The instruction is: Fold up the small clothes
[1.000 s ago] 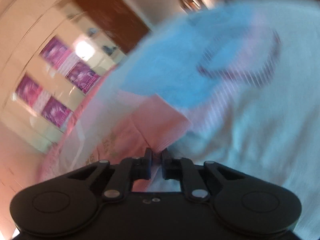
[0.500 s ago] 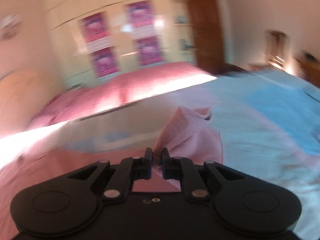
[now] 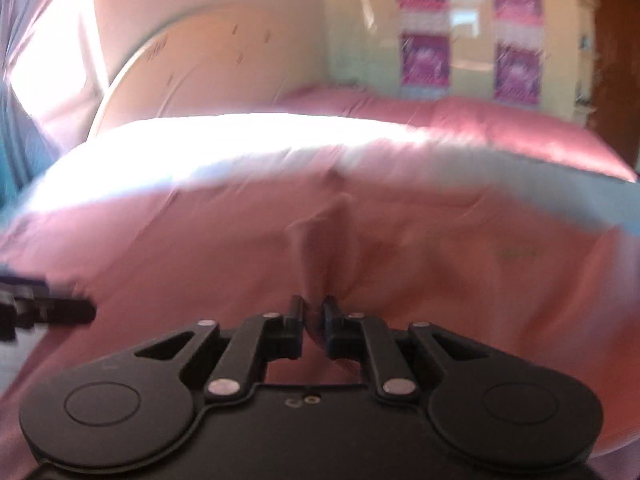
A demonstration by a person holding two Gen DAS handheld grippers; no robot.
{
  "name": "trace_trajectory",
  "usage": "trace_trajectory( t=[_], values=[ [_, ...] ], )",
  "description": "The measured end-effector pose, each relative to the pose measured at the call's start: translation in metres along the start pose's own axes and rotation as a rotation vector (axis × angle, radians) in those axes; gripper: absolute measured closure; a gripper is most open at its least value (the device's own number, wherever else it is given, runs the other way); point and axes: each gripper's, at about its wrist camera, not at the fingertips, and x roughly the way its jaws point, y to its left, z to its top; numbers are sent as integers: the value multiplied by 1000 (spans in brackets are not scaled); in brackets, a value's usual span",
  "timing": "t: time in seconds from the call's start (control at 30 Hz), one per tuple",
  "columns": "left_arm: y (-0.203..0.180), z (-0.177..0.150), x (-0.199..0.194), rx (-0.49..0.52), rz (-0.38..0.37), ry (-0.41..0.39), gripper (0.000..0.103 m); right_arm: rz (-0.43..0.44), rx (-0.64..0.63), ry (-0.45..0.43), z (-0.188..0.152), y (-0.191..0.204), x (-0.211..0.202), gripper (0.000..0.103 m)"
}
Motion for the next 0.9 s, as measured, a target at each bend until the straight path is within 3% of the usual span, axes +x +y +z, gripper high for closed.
trace_trajectory(
  t=[0.03,0.07,0.1,0.13,0.2,0.23,0.37,0.4,0.47,0.57,0.6,0.63,0.67,0.73,0.9],
  values=[
    [2,0,3,-3,-15,1,0,-10,-11,6,-2,6,3,67],
    [0,1,6,-7,-38,0,0,-16,-37,-12,-4,16,0,50],
    [-1,3,10,-9,-62,-1,0,-10,-36,-22,-2,18,-7,47],
    [-4,5,14,-10,-84,-1,0,-10,-21,-48,0,17,-17,49],
    [-16,8,23,-11,-148,6,0,-47,27,-79,-4,12,-38,79],
    [-25,10,30,-10,-186,9,0,-67,63,-82,-4,3,-45,86],
    [-60,19,66,-9,-298,54,3,-203,197,-120,-9,-41,-86,87],
    [-68,22,75,-6,-310,63,23,-241,231,-135,-11,-55,-97,87],
    [-81,25,89,-6,-313,98,41,-322,291,-165,-15,-80,-117,86],
    [-100,29,99,2,-284,102,41,-463,418,-215,-25,-117,-149,85],
    [-104,31,100,13,-278,96,50,-497,470,-231,-30,-130,-159,85],
    [-109,32,102,30,-267,88,68,-525,519,-240,-41,-145,-170,85],
    [-113,31,102,47,-256,90,97,-545,569,-243,-46,-157,-177,85],
    [-108,34,97,23,-261,66,97,-547,647,-234,-55,-175,-176,85],
    [-84,39,47,59,-227,-103,98,-527,722,-230,-74,-182,-178,85]
  ],
)
